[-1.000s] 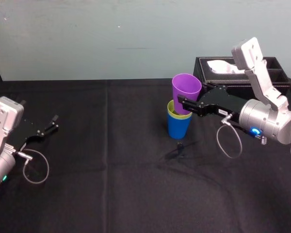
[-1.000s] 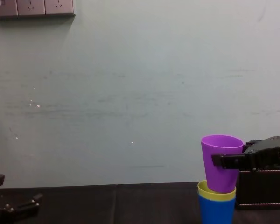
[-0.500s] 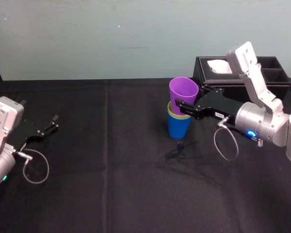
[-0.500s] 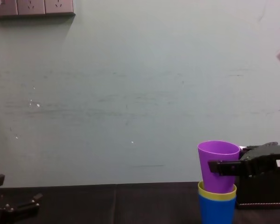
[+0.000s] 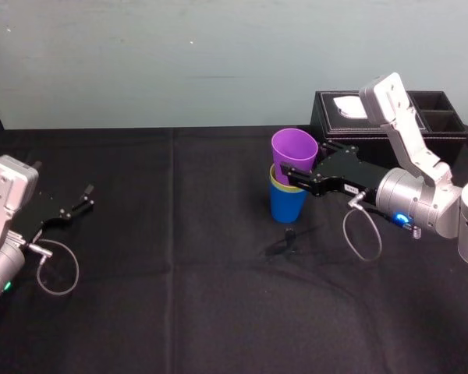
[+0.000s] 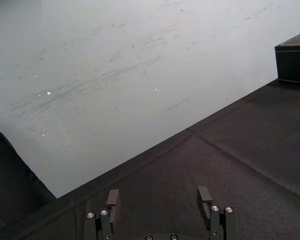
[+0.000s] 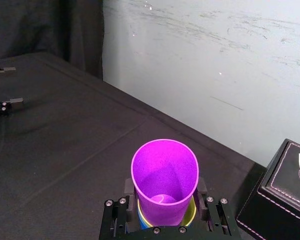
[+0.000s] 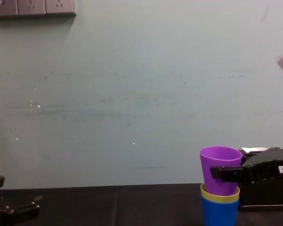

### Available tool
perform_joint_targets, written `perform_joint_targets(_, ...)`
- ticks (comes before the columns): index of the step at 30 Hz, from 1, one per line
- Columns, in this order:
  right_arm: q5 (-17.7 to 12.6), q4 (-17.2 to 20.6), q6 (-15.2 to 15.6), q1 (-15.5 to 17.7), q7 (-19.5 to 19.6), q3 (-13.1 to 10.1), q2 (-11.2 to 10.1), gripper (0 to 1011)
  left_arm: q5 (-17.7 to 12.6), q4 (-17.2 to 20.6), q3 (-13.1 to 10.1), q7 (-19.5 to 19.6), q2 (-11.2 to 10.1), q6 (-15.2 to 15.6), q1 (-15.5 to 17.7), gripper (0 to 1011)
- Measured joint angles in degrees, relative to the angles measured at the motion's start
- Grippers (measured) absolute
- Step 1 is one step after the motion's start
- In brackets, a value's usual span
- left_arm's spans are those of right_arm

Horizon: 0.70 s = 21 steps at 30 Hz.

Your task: Stack the three plastic cups sequentially using one hand.

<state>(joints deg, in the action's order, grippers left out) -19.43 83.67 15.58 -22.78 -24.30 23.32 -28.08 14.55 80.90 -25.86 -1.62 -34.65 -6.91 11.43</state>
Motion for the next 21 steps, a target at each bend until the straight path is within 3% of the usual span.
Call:
perform_joint_targets(4,-0.06,0.03,0.0,0.0,0.02,-0.01,-0.02,720,0.0,0.0,0.0,0.0,0.0,0.0,0.0,1010)
perform_joint_targets(15,-0.25,0.1,0.02,0.01,0.04,-0.07,-0.07,1003,0.0,0.0,0.0,0.0,0.0,0.0,0.0,1010)
perform_joint_targets(21,-0.29,0.14,0.05,0.0,0.03,-0.09,-0.09,1003,0.0,0.0,0.0,0.0,0.0,0.0,0.0,1010)
